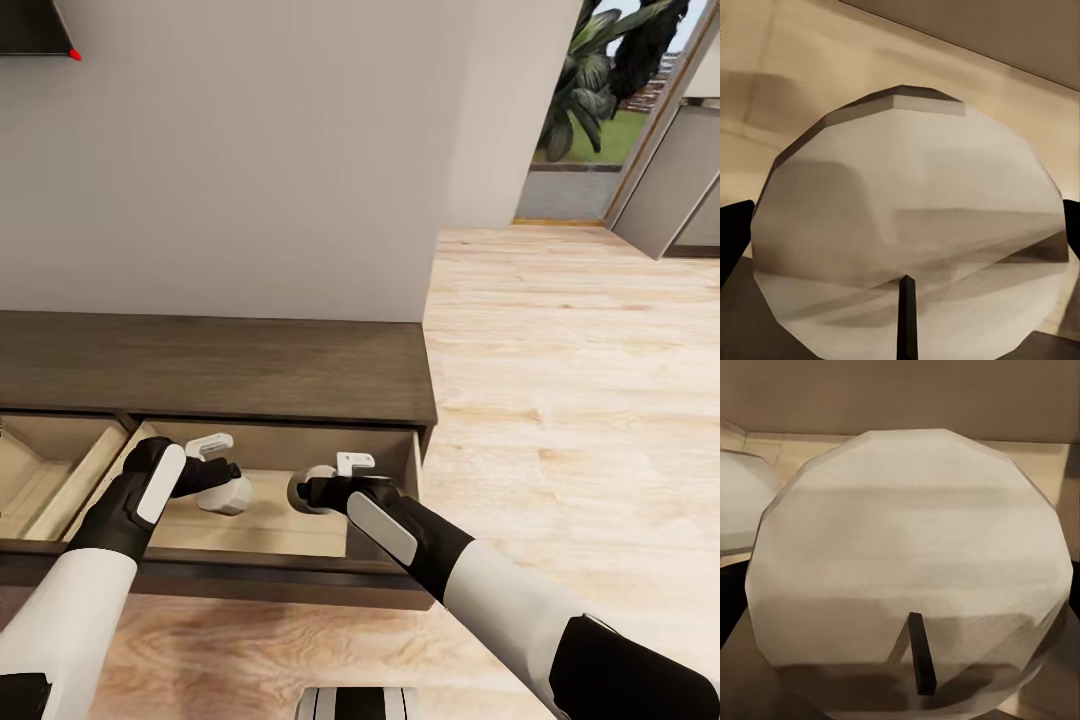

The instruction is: Place each of the two pumpkins and all three candles from the living room inside a cabinet in the living room (use any cabinet), then make sure every cabinet is closed, and position the cauldron so it is next to a table in the living room.

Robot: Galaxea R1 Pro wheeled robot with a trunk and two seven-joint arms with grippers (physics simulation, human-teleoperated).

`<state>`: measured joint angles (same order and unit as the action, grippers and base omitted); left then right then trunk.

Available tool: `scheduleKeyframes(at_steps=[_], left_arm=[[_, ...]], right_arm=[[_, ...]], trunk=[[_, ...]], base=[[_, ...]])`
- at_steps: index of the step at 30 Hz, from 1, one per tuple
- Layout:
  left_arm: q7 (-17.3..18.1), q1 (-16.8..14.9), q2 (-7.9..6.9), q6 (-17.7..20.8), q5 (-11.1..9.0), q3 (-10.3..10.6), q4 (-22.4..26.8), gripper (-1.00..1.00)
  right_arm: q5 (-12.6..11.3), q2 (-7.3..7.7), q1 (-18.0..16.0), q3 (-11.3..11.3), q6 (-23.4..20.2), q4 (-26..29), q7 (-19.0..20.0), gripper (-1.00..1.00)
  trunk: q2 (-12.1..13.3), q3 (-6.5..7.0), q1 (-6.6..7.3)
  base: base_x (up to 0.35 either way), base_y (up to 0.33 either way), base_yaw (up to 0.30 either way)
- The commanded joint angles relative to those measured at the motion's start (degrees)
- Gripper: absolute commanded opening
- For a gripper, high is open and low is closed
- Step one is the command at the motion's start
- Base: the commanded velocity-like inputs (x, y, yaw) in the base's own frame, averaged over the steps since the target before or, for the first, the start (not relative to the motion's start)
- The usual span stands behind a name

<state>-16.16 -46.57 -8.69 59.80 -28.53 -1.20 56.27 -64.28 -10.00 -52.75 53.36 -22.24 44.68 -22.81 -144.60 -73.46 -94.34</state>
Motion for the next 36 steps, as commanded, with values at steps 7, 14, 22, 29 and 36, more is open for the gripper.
scheduleKeyframes(at_steps=[7,14,22,29,36], left_arm=[[-0.37,-0.01,-0.02,0.20,-0.39,-0.03,-0.01,-1.00],[-0.37,-0.01,-0.02,0.20,-0.39,-0.03,-0.01,-1.00],[-0.37,-0.01,-0.02,0.20,-0.38,-0.03,-0.04,-1.00],[-0.37,-0.01,-0.04,0.20,-0.39,-0.03,0.43,-1.00],[-0.37,-0.01,-0.03,0.20,-0.39,-0.03,0.50,-1.00]], right_arm=[[-0.58,0.00,-0.07,0.16,0.17,0.05,-0.49,-1.00],[-0.58,0.00,-0.07,0.16,0.17,0.05,-0.49,-1.00],[-0.70,0.00,-0.07,0.16,0.11,0.05,-0.59,-1.00],[-0.78,0.00,-0.08,0.04,-0.58,-0.12,-3.41,-1.00],[-1.00,0.00,-0.14,-0.01,-0.79,-0.04,-8.92,-1.00]], trunk=[[-0.02,-0.05,0.01],[-0.02,-0.05,0.01],[-0.02,-0.05,0.01],[-0.03,-0.27,-0.02],[-0.13,-1.82,-0.20]], base=[[0.024,0.096,0.000],[0.072,0.091,0.000],[0.055,0.010,0.000],[0.006,0.001,0.000],[0.000,0.000,0.000]])
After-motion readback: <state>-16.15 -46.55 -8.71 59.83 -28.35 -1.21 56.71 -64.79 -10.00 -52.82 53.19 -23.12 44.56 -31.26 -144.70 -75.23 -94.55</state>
